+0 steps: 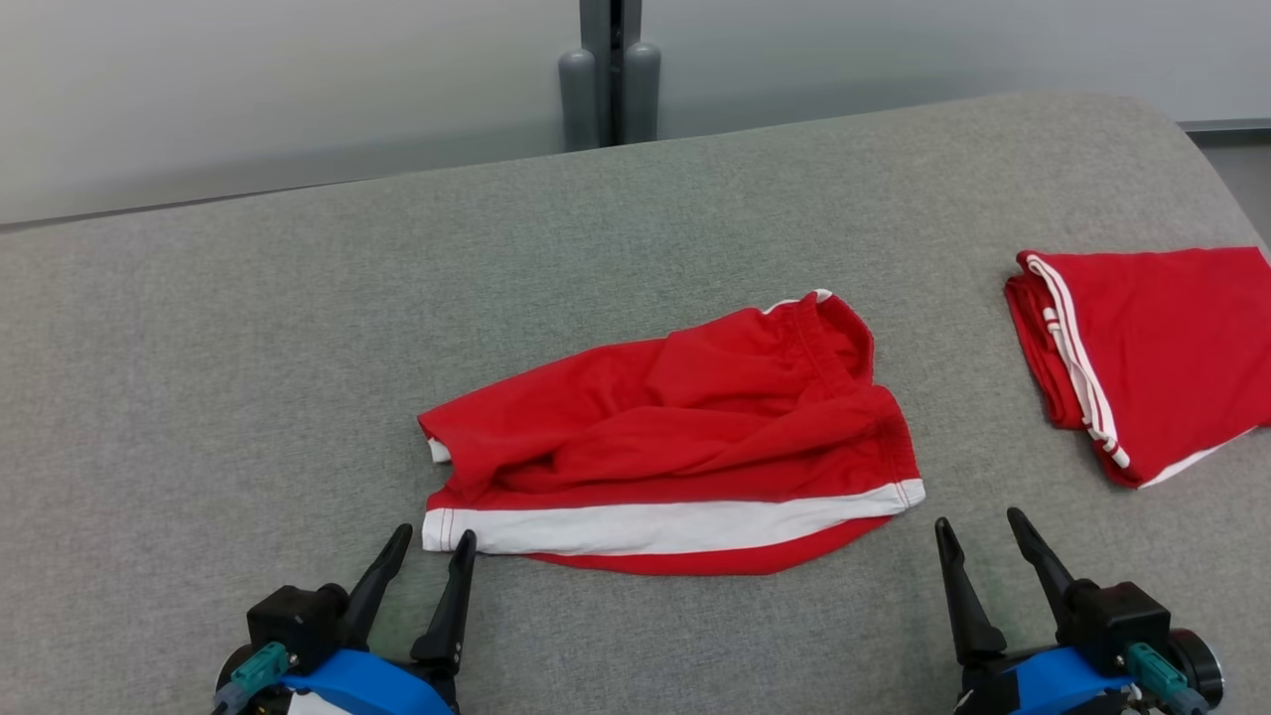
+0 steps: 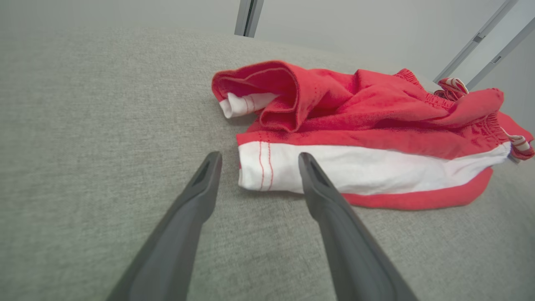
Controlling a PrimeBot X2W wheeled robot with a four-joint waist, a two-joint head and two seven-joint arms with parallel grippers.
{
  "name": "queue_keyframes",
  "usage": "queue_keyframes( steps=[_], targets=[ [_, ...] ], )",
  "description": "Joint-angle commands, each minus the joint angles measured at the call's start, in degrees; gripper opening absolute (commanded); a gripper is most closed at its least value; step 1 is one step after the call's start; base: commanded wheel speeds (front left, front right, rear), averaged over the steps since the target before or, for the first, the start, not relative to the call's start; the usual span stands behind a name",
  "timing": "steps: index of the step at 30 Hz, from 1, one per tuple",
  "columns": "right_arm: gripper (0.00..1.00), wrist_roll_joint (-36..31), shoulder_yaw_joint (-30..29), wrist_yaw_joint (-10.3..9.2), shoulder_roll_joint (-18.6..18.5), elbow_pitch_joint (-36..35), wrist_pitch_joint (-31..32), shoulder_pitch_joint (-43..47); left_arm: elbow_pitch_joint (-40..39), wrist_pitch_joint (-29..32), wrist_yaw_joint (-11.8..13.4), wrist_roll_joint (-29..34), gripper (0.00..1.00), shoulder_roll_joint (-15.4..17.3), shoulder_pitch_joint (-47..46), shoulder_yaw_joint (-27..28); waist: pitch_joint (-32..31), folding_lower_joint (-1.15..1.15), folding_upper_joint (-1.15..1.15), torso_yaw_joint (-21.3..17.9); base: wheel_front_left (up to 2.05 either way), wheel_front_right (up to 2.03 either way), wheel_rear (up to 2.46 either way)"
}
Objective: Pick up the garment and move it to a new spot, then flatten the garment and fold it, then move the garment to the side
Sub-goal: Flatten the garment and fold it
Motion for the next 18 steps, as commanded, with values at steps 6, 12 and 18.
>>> queue_keyframes(
  steps=[6,12,18],
  targets=[
    [1.0,0.74,1.03,0.0,-0.1,-0.98,-0.21,-1.42,-0.09,0.0,0.1,-2.71,1.0,2.46,-1.95,-2.65,0.97,-0.01,0.0,-1.39,0.0,0.0,0.0],
    [1.0,1.26,1.79,0.0,-0.1,-1.76,-0.21,-2.09,1.03,0.0,0.1,-5.0,1.0,3.42,-2.76,-4.84,1.84,-0.01,0.0,-2.42,0.0,0.0,0.0],
    [1.0,1.49,1.69,0.0,-0.1,-2.31,-0.21,-1.82,-0.31,0.0,0.1,-5.96,0.29,3.63,-3.46,-5.42,2.32,-0.01,0.0,-2.7,0.0,0.0,0.0]
  ],
)
